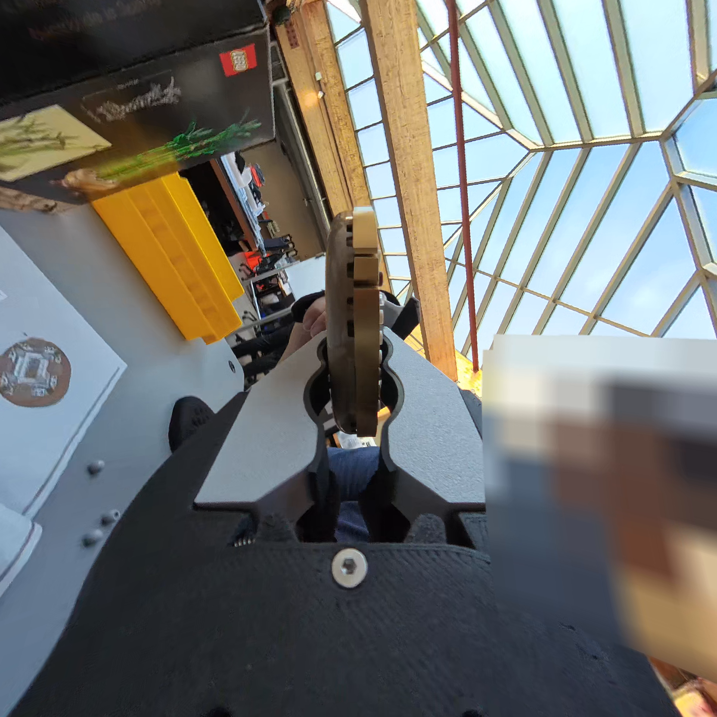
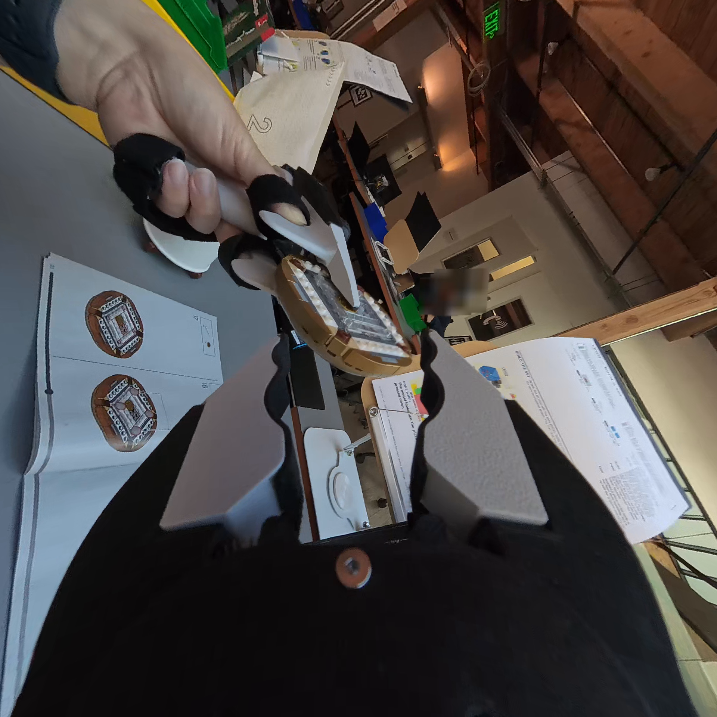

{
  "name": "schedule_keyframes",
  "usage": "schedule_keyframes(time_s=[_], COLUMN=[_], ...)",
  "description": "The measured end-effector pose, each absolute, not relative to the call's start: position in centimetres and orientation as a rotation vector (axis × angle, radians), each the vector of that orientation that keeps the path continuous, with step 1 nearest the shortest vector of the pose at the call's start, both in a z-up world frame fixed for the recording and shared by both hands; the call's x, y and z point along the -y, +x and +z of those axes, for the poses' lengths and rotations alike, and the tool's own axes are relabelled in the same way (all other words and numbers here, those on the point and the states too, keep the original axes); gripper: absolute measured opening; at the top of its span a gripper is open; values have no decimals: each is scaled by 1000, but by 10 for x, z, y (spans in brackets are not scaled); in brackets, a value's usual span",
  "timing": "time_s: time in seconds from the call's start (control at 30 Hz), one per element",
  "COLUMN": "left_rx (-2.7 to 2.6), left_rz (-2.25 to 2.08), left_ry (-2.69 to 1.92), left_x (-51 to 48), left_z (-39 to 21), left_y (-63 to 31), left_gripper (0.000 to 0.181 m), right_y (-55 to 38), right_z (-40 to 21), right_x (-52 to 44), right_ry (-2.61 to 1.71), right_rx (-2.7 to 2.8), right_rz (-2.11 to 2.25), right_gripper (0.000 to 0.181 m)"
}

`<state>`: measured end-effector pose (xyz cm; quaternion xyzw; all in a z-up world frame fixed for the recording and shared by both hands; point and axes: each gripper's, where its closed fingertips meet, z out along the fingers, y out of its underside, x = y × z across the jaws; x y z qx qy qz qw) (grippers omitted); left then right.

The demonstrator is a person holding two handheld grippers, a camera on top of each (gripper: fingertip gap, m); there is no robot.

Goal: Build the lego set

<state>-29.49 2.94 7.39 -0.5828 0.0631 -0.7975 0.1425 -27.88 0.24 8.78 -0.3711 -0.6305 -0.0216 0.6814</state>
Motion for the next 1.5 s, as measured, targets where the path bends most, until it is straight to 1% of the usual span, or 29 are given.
schedule_keyframes(time_s=[0.1, 0.27, 0.33, 0.4, 0.5, 0.57, 0.7, 0.9, 1.5], left_rx=[-150, -138, -95, -48, 21, 36, 106, 148, 141], left_rz=[-2418, -2319, -2305, -2267, -2284, -2286, -2338, -2321, -2302], left_ry=[-1828, -2099, -2112, -2144, -2147, -2128, -2097, -2088, -2131], left_x=[-22, 3, 13, 25, 45, 55, 68, 75, 90], left_z=[95, 132, 142, 142, 140, 139, 137, 137, 130], left_y=[-297, -293, -291, -286, -277, -270, -263, -264, -262], left_gripper=[20, 20, 20, 19, 19, 19, 19, 19, 19], right_y=[-283, -290, -286, -280, -274, -271, -271, -269, -267], right_z=[99, 121, 138, 148, 147, 142, 136, 132, 125], right_x=[6, 21, 31, 41, 52, 58, 70, 80, 91], right_ry=[-748, -571, -517, -501, -519, -535, -549, -574, -566], right_rx=[1416, 1480, 1477, 1476, 1511, 1535, 1539, 1521, 1593], right_rz=[-147, -421, -472, -482, -471, -455, -436, -422, -363], right_gripper=[68, 64, 56, 47, 46, 41, 37, 21, 21])
